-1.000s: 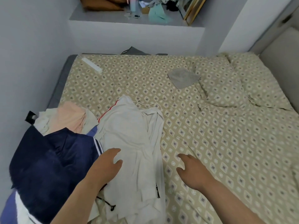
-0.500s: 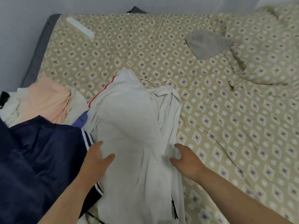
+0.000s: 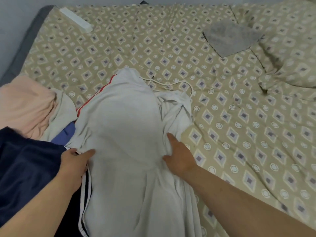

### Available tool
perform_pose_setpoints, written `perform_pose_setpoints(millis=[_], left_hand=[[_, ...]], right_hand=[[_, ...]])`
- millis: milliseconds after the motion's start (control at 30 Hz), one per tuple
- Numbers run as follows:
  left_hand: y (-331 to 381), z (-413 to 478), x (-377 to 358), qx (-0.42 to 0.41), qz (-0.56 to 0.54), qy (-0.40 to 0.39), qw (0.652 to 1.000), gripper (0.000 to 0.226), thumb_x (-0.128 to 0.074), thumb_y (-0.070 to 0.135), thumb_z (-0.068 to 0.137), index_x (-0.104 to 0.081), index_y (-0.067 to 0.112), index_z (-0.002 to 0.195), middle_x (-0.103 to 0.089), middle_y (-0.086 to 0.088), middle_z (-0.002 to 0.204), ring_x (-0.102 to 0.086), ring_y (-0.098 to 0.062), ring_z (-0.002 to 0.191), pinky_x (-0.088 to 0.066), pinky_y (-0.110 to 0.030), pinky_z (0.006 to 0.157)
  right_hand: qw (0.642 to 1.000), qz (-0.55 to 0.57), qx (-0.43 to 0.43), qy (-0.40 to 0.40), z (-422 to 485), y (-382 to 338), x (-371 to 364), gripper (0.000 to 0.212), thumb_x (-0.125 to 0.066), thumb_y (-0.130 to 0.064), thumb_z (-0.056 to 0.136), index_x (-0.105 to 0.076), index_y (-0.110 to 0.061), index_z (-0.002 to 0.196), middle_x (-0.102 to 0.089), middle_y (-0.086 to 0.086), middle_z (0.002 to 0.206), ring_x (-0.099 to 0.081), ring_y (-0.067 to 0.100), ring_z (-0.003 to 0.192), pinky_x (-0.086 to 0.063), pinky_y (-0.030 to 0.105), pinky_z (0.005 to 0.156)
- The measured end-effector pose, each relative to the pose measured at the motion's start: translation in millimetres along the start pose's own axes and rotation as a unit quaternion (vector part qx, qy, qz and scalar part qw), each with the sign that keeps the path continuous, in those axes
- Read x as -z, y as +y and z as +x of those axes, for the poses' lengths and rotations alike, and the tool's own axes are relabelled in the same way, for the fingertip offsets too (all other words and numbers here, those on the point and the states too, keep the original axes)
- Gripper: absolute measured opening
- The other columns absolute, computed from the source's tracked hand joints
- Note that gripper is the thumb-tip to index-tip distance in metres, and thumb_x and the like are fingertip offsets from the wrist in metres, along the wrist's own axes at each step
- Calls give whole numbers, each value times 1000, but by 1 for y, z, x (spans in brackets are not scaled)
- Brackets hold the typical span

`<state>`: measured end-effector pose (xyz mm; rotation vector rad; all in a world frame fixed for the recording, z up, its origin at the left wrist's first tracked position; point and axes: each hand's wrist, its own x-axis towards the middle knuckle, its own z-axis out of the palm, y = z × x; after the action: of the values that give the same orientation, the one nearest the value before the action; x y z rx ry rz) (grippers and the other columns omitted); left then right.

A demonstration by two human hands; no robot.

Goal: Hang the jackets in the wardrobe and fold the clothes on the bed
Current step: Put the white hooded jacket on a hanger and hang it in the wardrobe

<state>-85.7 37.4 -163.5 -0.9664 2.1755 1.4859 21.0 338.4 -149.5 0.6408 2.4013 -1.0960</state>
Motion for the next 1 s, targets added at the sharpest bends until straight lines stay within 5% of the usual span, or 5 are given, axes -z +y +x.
perform_pose_setpoints(millis=[233,433,600,733,1000], left_hand=[[-2,-15,-13,-100,161,6,982,61,-79,35,81,-54,13,133,-56,-10,126,-58,-27,101,-44,-36,85],[-9,-53,-43,-210,198,-14,957,38,-85,39,72,-60,10,74,-62,-8,73,-60,-29,69,-46,-37,61],[-17,-71,-57,-112,47,1,993,46,-85,36,73,-55,9,93,-63,-5,84,-60,-20,76,-47,-30,67],[-18,-69,-60,-72,-15,1,997,40,-82,5,75,-52,12,101,-62,-6,95,-59,-22,85,-49,-40,85],[-28,-70,-41,-91,143,2,985,20,-54,-12,80,-41,2,73,-42,-10,67,-37,-21,60,-32,-30,54]], right_hand=[[994,-79,15,-69,-45,36,13,62,-46,-24,100,-21,-43,154,-37,5,152,-33,22,144,-31,27,111],[984,-137,-60,-101,-115,84,11,59,-49,-30,97,-29,-56,146,-30,1,159,-31,15,146,-24,23,115],[970,-118,-103,-184,-132,90,14,56,-50,-35,98,-32,-46,149,-25,-4,158,-27,17,147,-20,24,116],[998,-46,-32,-20,-111,76,26,25,-65,-44,87,-60,-20,79,-54,-16,84,-58,5,87,-47,27,79],[890,364,-254,105,-52,69,38,21,-46,3,84,-53,-16,81,-51,3,61,-41,13,38,-36,24,43]])
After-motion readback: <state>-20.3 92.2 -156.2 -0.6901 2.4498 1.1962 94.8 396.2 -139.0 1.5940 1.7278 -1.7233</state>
